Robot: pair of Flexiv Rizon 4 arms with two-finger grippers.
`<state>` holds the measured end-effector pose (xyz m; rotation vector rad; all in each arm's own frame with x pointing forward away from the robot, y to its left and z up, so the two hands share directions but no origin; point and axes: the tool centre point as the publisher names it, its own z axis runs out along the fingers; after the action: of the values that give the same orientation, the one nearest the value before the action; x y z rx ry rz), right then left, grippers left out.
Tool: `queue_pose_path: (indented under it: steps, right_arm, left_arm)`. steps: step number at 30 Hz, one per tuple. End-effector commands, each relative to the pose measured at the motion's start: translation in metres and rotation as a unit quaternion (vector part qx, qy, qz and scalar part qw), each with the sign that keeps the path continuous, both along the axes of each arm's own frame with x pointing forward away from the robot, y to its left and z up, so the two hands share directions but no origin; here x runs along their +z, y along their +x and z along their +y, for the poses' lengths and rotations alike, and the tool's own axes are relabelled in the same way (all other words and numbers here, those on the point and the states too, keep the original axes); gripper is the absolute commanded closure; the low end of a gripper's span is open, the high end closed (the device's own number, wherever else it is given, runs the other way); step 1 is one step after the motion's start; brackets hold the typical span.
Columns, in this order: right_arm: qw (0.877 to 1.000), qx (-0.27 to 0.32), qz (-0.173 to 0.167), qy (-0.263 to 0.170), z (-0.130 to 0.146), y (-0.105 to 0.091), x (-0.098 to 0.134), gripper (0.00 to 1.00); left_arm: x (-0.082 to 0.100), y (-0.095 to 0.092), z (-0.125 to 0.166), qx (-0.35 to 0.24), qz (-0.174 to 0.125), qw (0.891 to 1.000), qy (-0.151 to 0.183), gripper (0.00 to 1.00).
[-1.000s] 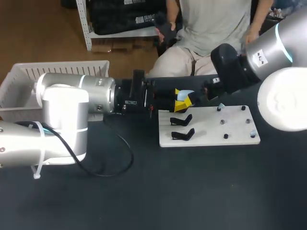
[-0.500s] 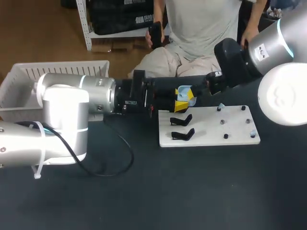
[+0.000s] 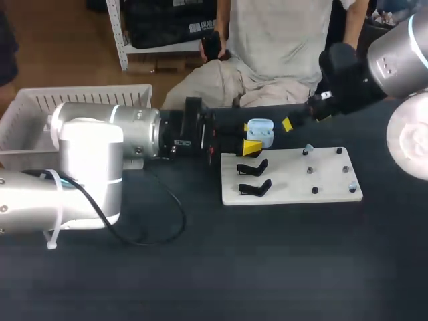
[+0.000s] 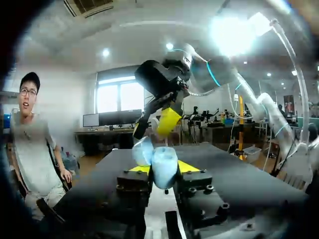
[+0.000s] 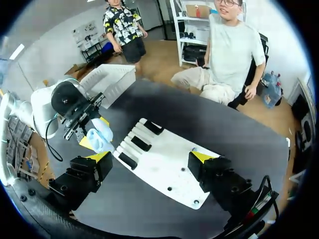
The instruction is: Pick up each earbud case from the left stands, insert the matching earbuds, close the lid, and place the case in the box.
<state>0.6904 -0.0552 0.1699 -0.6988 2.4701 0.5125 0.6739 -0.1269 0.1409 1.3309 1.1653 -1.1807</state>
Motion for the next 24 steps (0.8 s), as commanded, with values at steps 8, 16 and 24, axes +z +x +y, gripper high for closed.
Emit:
queue_pose_path:
  steps: [8,16,24]
  right_arm:
    - [0.987,-0.074,0.027,-0.137,-0.056,-0.025,-0.015,0.0]
    - [0.976,-0.086,0.083,-0.183,-0.078,-0.041,-0.048,0.0]
    - [0.961,-0.097,0.134,-0.223,-0.095,-0.053,-0.081,0.23]
  left_arm:
    - [-0.002,-0.002,0.008,0.01,-0.003,1.0,-0.019,1.0]
    - [-0.003,-0.001,0.01,0.014,-0.001,1.0,-0.021,1.0]
    - [-0.003,-0.001,0.01,0.014,-0.001,1.0,-0.021,1.0]
